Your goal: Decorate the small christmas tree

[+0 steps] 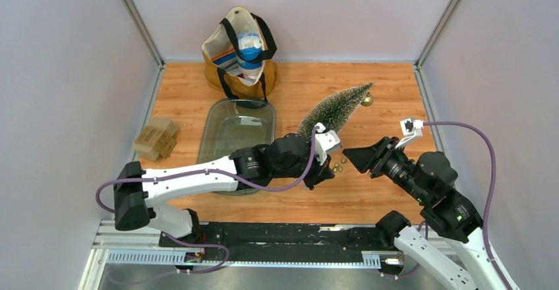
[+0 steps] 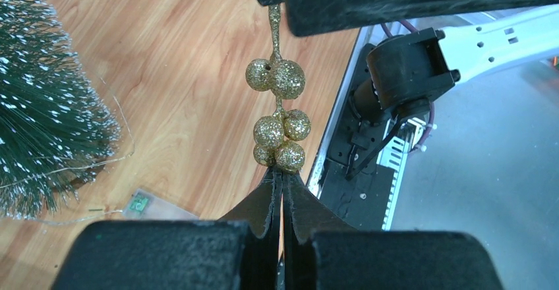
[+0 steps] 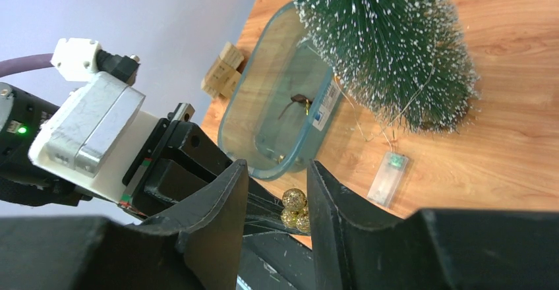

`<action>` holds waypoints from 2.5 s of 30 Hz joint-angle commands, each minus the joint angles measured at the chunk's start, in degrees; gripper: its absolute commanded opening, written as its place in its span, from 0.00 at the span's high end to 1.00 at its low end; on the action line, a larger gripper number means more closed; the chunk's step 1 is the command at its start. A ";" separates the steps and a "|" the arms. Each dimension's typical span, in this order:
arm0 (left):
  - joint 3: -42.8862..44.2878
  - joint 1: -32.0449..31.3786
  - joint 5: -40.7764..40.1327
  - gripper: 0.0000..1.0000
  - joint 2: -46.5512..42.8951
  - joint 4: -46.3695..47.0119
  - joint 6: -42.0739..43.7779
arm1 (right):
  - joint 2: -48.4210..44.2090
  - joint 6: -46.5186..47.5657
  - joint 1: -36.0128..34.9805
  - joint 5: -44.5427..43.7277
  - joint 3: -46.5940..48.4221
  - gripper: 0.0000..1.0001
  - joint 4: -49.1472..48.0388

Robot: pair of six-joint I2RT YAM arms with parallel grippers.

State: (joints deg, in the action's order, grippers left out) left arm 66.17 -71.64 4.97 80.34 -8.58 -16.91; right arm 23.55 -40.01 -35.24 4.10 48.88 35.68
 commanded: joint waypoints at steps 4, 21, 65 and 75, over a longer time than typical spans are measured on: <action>2.30 -0.26 0.48 1.00 -3.60 -1.97 3.90 | 2.81 1.42 -0.35 2.67 2.44 0.59 3.95; 1.77 -0.08 0.66 1.00 -5.36 -4.43 5.57 | 2.73 1.60 -0.26 -2.87 4.91 0.57 7.38; -2.62 0.70 -9.80 0.23 -9.66 -3.46 4.60 | -6.05 -15.43 0.35 -24.45 -5.81 1.00 2.37; -2.81 14.94 -11.13 0.19 -14.07 -5.92 0.48 | -8.79 -30.73 0.79 -50.93 -11.61 1.00 -1.57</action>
State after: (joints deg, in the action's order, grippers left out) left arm 61.60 -61.65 -5.34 67.66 -14.44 -13.78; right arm 14.94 -62.98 -35.03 -33.28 38.02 38.33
